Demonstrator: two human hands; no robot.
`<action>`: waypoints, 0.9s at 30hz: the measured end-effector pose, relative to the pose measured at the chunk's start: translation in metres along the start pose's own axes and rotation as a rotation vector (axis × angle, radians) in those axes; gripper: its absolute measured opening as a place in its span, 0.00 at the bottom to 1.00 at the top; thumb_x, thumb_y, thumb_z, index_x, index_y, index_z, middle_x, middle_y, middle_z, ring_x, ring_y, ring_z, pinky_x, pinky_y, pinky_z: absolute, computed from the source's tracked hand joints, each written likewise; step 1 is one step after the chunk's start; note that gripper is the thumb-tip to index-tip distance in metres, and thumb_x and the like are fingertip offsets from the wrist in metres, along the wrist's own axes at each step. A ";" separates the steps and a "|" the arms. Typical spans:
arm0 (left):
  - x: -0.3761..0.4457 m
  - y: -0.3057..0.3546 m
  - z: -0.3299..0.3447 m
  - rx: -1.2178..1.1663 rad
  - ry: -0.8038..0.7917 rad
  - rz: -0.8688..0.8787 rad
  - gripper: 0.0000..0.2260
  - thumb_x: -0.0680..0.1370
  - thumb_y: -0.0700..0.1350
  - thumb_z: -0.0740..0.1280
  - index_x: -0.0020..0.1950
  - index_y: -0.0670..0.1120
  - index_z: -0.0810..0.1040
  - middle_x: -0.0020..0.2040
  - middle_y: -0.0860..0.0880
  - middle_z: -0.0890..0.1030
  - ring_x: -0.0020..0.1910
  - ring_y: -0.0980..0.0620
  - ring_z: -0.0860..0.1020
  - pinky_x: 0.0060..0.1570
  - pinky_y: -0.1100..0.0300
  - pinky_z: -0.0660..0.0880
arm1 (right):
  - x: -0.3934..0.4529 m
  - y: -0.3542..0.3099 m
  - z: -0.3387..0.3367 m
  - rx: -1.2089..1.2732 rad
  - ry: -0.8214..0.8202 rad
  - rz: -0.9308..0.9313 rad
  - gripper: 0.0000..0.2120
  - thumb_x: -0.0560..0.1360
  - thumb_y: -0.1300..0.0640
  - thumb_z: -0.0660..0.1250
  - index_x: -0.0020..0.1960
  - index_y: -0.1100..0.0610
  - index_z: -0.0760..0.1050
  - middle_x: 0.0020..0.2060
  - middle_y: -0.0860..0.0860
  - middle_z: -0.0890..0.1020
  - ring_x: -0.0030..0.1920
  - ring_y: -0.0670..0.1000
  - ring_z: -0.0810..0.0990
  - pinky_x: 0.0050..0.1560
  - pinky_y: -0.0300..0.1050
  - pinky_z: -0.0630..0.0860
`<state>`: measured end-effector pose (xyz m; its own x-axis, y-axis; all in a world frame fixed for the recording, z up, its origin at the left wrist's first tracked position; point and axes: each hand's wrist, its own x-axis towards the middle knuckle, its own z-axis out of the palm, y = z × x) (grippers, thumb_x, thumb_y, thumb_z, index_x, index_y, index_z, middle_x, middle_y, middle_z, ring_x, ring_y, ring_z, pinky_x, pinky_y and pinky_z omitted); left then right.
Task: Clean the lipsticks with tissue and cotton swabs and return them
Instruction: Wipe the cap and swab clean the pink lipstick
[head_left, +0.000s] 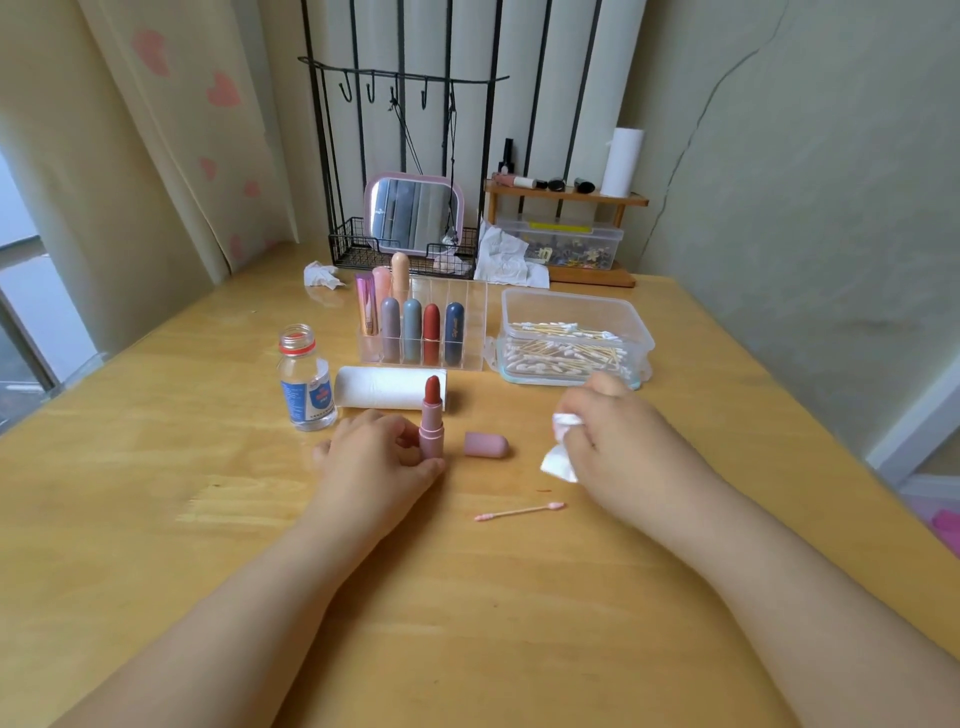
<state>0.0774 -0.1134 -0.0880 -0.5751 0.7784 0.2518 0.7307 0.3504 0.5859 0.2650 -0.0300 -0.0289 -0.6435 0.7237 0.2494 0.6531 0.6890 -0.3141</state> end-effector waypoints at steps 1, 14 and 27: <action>0.000 0.000 0.000 0.001 -0.003 -0.001 0.09 0.71 0.53 0.72 0.42 0.55 0.72 0.47 0.55 0.72 0.55 0.50 0.71 0.46 0.57 0.57 | 0.004 -0.006 0.001 -0.055 -0.069 -0.015 0.10 0.77 0.58 0.58 0.56 0.56 0.75 0.52 0.50 0.71 0.50 0.54 0.74 0.49 0.45 0.70; -0.001 0.004 -0.004 0.042 -0.077 -0.027 0.15 0.70 0.56 0.71 0.53 0.54 0.73 0.55 0.55 0.72 0.62 0.52 0.67 0.48 0.58 0.57 | 0.048 -0.026 0.035 -0.149 -0.240 -0.029 0.13 0.74 0.44 0.67 0.57 0.47 0.78 0.51 0.46 0.76 0.56 0.51 0.75 0.51 0.47 0.75; -0.036 0.039 -0.051 -0.246 -0.161 -0.008 0.04 0.74 0.46 0.68 0.41 0.50 0.74 0.38 0.55 0.75 0.34 0.60 0.72 0.30 0.69 0.67 | -0.012 -0.020 -0.012 0.699 -0.220 0.077 0.05 0.71 0.59 0.72 0.44 0.58 0.79 0.41 0.46 0.85 0.35 0.43 0.78 0.28 0.30 0.71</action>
<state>0.1076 -0.1546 -0.0351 -0.5007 0.8554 0.1325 0.6040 0.2356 0.7614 0.2644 -0.0518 -0.0147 -0.7193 0.6938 0.0361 0.3404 0.3973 -0.8522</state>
